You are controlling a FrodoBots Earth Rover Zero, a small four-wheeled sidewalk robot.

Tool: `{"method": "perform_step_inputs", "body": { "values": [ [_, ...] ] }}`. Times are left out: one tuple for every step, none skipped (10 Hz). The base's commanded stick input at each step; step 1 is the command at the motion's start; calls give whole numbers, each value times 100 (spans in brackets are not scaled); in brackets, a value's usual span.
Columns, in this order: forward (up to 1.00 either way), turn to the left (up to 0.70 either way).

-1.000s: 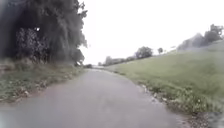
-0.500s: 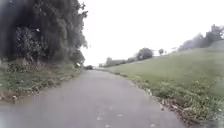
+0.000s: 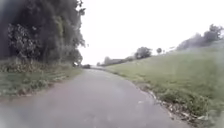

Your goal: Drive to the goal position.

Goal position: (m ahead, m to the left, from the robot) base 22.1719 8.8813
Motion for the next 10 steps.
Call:
{"method": "perform_step_inputs", "body": {
  "values": [
    [70, 0],
    [70, 0],
    [70, 0],
    [70, 0],
    [70, 0],
    [70, 0],
    [70, 0],
    [70, 0],
    [70, 0],
    [70, 0]
  ]
}}
